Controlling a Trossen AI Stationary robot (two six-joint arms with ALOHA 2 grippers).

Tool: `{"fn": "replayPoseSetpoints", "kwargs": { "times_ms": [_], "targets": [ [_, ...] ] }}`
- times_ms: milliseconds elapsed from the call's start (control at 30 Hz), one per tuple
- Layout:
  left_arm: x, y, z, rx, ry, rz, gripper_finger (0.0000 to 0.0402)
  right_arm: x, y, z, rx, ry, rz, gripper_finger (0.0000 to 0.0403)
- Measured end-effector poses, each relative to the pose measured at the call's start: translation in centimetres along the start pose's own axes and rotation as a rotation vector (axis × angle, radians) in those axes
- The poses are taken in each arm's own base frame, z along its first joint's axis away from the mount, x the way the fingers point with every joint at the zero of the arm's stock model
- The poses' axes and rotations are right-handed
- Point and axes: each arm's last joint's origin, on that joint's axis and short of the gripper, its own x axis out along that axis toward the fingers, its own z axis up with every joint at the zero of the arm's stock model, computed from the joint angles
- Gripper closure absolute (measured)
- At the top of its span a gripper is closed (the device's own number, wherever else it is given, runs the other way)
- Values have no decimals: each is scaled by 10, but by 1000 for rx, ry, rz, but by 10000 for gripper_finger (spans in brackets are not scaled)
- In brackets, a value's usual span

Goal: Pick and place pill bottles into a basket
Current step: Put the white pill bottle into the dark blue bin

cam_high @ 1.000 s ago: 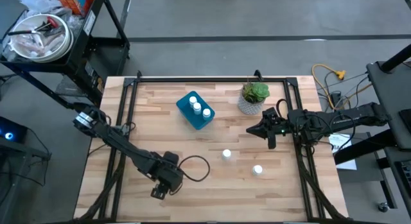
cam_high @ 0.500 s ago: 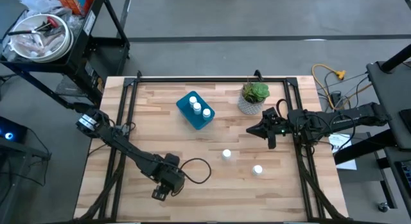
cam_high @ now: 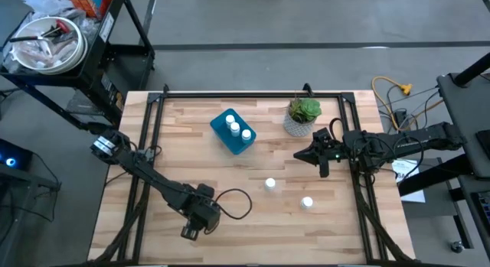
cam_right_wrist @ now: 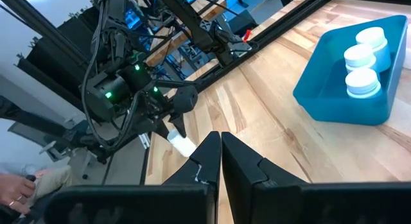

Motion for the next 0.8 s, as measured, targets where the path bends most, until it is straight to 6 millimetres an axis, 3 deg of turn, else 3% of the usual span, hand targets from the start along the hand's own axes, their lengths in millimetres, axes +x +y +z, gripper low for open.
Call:
{"fn": "replayPoseSetpoints", "kwargs": {
  "times_ms": [467,800],
  "targets": [
    [-2,-1,1,-2,-16,-6,240,0,0,0,0,0,1,394],
    [-22,2,7,-14,-73,19,240,0,0,0,0,1,1,394]
  ]
}}
